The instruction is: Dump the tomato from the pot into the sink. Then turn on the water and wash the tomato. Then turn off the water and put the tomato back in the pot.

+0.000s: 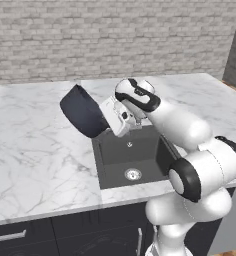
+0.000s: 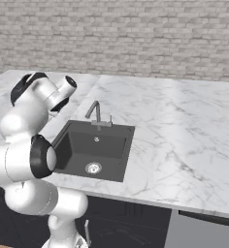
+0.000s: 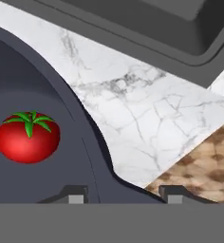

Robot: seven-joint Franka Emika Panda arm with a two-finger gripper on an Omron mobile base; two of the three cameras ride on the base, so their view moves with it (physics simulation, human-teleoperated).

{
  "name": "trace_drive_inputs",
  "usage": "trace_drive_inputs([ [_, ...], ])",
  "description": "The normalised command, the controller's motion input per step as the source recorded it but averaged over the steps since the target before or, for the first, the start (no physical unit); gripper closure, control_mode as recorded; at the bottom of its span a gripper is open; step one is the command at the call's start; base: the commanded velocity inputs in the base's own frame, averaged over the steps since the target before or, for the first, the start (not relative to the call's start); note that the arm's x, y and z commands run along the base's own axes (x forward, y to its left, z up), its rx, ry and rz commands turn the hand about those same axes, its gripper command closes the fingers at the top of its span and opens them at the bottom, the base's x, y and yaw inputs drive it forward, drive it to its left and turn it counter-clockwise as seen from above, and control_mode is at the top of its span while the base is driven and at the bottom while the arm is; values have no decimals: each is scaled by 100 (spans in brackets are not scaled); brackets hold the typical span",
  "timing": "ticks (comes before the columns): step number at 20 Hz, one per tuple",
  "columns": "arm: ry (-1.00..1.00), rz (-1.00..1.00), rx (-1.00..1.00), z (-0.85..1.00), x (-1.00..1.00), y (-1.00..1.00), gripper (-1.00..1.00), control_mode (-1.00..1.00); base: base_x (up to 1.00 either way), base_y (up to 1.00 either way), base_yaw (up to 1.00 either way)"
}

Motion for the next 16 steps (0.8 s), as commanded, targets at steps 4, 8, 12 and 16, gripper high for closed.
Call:
trace_drive_inputs([
  [4, 33, -13, 29, 40, 55, -17, 100, -100, 0, 0, 0],
  [8, 28, -5, 27, 55, 27, -13, 100, -100, 0, 0, 0],
  [12, 20, -3, 25, 56, 12, -8, 100, -100, 0, 0, 0],
  [16, 22, -3, 22, 47, 8, -8, 100, -100, 0, 0, 0],
])
